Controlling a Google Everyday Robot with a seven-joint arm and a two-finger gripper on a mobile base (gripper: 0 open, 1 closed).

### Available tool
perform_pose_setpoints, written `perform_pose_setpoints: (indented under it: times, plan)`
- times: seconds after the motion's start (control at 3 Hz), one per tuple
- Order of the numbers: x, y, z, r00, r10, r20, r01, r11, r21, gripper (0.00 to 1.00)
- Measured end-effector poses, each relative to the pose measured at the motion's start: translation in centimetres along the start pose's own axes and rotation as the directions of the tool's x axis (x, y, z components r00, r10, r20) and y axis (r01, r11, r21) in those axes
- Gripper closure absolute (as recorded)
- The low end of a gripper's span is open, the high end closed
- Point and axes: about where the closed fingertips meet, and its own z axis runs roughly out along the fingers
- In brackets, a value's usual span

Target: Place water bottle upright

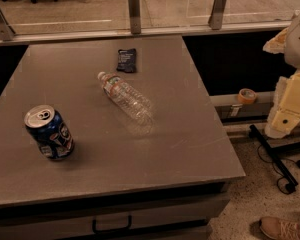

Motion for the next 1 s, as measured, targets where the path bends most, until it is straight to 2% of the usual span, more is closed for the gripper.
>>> perform_pose_setpoints:
  times: [0.33, 0.67, 1.0]
  plan:
    - [0.0, 0.0, 0.0, 1.000, 0.000, 0.000, 0.000, 1.0000, 0.000, 0.00]
    - [-2.7, -1.5, 1.5, 0.998, 0.042, 0.050, -0.040, 0.9986, -0.033, 0.00]
    - [-7.5, -4.7, 4.6, 0.984, 0.143, 0.106, -0.134, 0.9867, -0.093, 0.00]
